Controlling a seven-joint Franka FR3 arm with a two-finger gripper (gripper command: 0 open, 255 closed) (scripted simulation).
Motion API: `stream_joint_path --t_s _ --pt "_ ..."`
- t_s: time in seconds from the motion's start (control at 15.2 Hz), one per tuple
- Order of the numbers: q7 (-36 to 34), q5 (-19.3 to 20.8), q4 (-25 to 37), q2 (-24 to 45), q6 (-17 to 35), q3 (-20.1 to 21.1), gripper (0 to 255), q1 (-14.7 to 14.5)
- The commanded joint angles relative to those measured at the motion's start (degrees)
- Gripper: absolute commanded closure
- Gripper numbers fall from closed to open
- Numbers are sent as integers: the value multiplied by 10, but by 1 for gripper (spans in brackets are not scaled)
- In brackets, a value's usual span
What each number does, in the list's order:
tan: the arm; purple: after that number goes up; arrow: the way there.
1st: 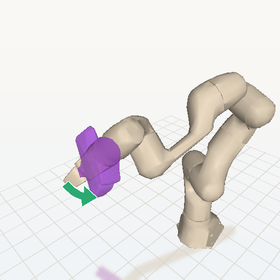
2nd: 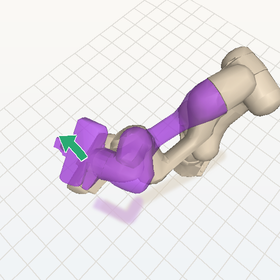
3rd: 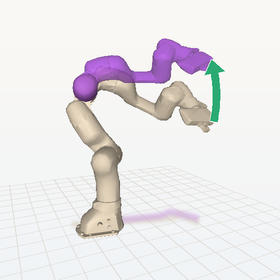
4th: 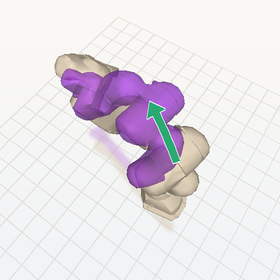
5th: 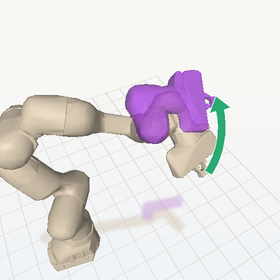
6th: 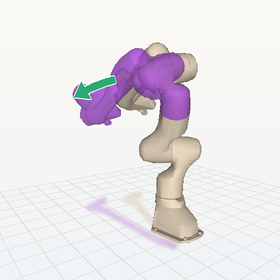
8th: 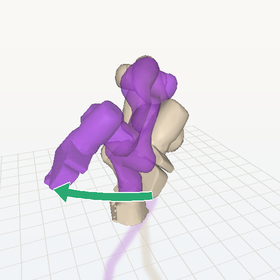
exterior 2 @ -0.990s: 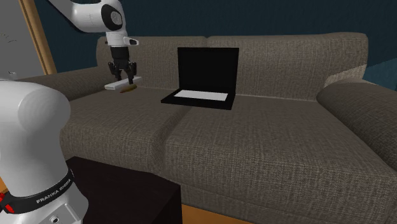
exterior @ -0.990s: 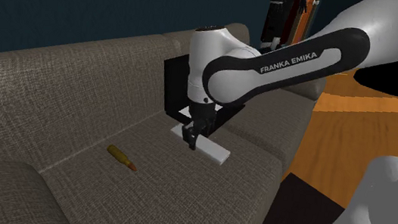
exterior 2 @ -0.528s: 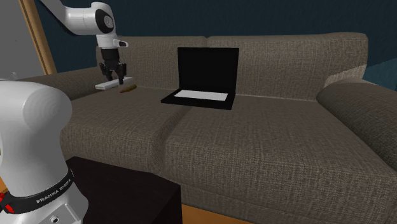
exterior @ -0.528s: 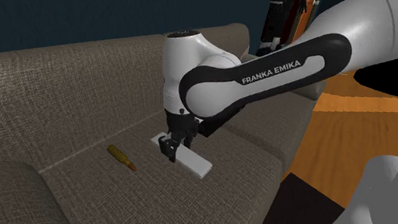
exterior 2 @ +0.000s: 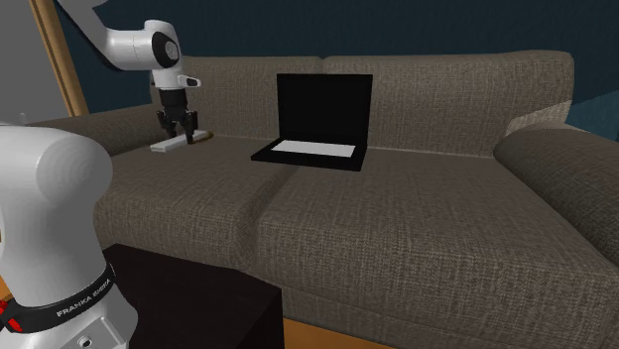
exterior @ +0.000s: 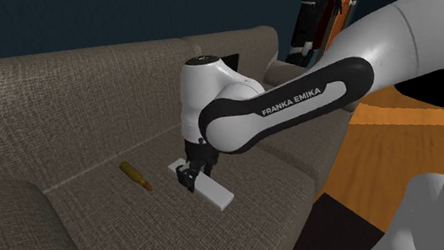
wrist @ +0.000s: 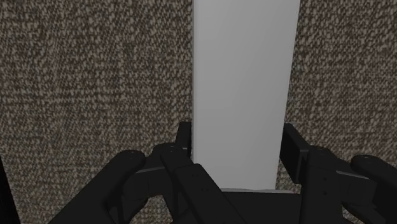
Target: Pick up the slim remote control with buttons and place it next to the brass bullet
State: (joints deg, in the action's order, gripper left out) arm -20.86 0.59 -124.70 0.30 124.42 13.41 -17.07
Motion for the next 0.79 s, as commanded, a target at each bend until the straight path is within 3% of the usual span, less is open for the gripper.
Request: stream_joint_path --t_s 0.0,0.33,0.73 --pt "-1 2 -8 8 16 0 255 0" --pt "-6 10 -26 31 57 -1 255 0" --pt "-6 10 -26 31 57 -1 255 0"
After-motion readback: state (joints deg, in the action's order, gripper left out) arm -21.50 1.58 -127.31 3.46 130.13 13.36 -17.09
